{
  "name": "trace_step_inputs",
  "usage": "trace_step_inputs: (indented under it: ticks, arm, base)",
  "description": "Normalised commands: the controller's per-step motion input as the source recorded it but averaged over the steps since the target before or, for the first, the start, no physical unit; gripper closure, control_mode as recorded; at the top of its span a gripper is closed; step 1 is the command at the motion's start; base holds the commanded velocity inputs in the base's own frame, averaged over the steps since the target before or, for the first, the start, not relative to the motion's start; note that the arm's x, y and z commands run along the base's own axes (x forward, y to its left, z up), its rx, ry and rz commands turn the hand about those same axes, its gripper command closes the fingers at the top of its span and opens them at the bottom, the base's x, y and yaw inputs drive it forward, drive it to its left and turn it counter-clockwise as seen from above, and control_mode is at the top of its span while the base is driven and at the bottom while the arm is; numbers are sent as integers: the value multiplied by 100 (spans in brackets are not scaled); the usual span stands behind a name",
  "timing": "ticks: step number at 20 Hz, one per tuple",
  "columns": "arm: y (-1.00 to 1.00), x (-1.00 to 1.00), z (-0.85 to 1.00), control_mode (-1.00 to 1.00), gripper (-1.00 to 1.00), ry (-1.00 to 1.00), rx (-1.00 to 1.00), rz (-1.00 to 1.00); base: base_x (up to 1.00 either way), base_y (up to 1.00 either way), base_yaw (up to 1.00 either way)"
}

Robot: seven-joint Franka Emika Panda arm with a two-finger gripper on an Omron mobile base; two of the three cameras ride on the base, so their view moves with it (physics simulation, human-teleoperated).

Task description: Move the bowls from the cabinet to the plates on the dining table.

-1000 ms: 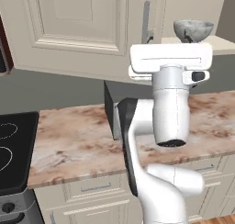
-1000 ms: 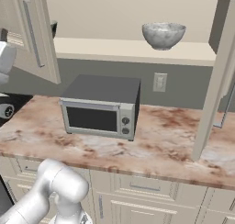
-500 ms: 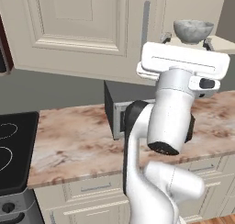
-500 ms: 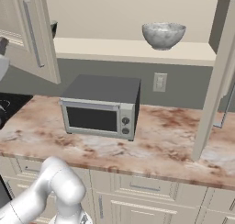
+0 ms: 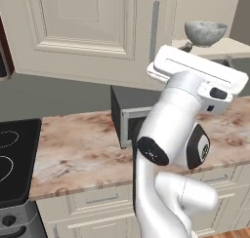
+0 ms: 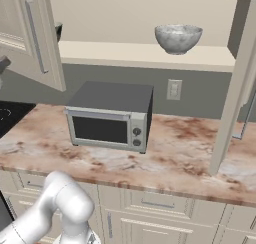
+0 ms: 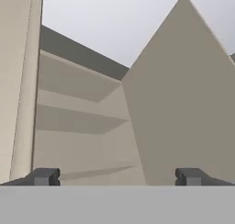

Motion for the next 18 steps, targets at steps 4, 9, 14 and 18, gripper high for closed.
trace_step_inputs:
  ticks: [4, 9, 14, 18]
  arm:
    - [-24, -24, -3, -100, -100, 16, 32, 0]
    - [-58, -5, 0, -100, -100, 11, 32, 0]
    - [-91, 33, -3, -100, -100, 9, 15, 1]
    - [-75, 63, -28, -100, -100, 10, 0, 0]
  base:
    - [0, 0, 0]
    - [0, 0, 0]
    - [0, 0, 0]
    - [0, 0, 0]
